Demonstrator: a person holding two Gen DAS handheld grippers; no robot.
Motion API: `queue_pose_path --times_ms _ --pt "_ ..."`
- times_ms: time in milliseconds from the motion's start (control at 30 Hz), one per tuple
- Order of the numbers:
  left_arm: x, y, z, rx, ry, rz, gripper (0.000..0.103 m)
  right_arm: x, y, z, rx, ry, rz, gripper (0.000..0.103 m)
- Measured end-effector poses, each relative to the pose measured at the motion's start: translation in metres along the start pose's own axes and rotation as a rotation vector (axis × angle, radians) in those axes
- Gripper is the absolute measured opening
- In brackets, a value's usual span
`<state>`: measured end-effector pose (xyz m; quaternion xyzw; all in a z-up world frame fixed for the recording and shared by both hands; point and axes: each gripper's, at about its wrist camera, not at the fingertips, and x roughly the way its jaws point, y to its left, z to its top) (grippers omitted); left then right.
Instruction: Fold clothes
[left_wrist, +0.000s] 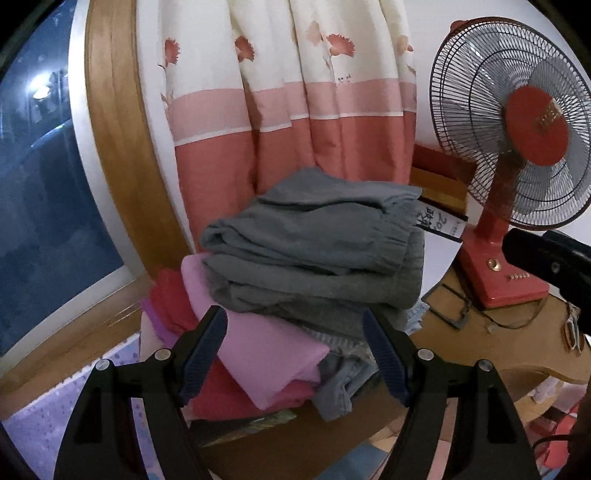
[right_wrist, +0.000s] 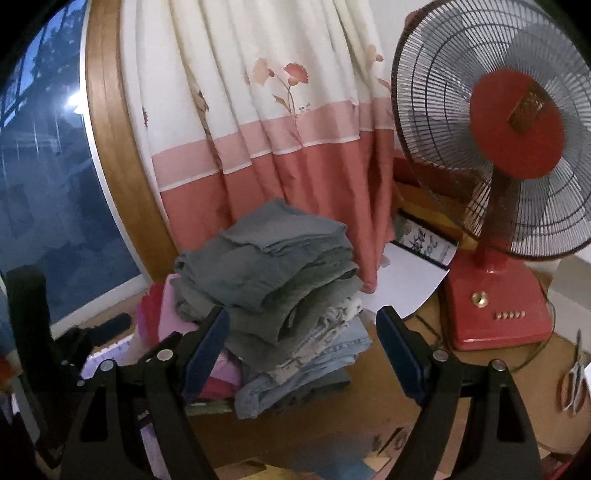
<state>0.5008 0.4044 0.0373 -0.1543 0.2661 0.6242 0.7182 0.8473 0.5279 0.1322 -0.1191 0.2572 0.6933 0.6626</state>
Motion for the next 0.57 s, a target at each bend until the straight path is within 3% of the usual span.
queue_pose_path --times_ms 567 --pt "-0.020 -0.018 -0.008 -0.012 -0.008 0.020 0.077 -0.015 -0.013 -0.006 -0.020 -0.006 0.029 0.083"
